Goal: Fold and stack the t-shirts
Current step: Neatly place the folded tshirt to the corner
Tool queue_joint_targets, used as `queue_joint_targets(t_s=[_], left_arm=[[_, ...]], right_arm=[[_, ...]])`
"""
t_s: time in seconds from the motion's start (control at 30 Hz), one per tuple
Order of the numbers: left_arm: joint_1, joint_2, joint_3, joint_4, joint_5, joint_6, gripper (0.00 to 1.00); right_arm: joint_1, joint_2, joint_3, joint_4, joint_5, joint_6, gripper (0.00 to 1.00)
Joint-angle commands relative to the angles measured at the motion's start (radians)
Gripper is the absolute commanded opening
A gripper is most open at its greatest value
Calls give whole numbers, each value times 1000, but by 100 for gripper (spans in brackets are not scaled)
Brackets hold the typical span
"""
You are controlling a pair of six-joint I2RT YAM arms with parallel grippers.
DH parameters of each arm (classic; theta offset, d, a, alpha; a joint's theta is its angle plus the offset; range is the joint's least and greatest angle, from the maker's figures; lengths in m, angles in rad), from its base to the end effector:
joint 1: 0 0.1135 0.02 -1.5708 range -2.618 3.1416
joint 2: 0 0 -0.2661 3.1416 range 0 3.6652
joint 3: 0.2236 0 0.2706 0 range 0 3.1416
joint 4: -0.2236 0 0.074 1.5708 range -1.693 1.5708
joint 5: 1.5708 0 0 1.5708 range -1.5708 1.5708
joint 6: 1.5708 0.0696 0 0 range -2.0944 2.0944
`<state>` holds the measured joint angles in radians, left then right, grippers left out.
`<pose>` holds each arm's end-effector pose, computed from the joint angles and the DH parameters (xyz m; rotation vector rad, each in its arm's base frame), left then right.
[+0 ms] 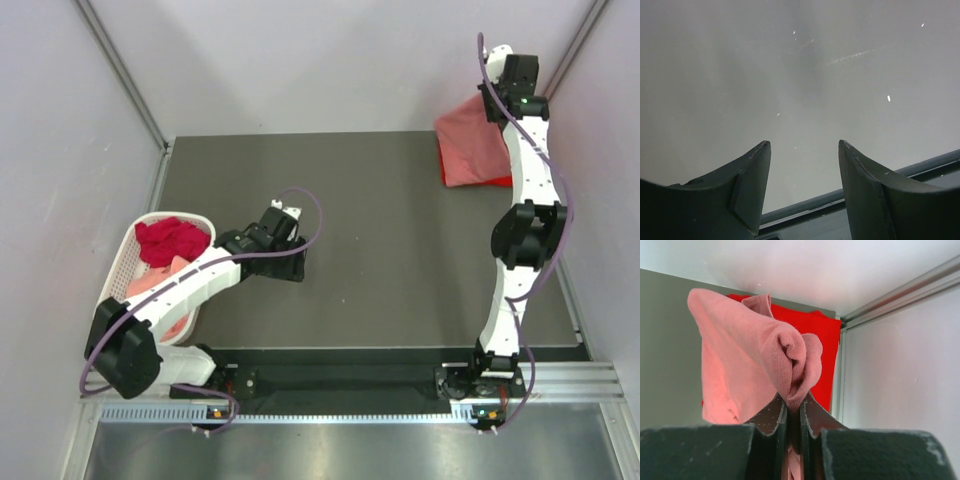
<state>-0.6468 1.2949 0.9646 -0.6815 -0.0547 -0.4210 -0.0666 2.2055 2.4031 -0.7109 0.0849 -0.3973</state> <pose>0.2359 -0.1733 0.2191 0.2742 2.6007 -0.3204 0.5480 -0.0425 0.3680 -0.2946 2.0826 -0.3693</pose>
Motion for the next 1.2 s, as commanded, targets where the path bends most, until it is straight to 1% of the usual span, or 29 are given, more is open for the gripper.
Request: queue_joint_targets(t_s=[0.0, 0.5, 0.87, 0.97, 1.07, 1.17], left_arm=[[6, 27, 57, 31, 13, -5, 62], [6, 153, 140, 25, 27, -22, 62], [6, 236, 195, 23, 38, -16, 62], [6, 256, 207, 16, 41, -9, 62], [9, 267, 212, 13, 42, 1, 62], [15, 280, 221, 8, 47, 11, 62]], right_arm=[[-24, 8, 50, 119, -20, 9, 0], [-81, 112, 53, 225, -43, 41, 0], [-101, 198, 50, 289, -37, 35, 0], [-105, 217, 38, 324, -30, 34, 0], [-105, 221, -12, 392, -7, 32, 0], [-108, 250, -15, 424, 16, 26, 0]])
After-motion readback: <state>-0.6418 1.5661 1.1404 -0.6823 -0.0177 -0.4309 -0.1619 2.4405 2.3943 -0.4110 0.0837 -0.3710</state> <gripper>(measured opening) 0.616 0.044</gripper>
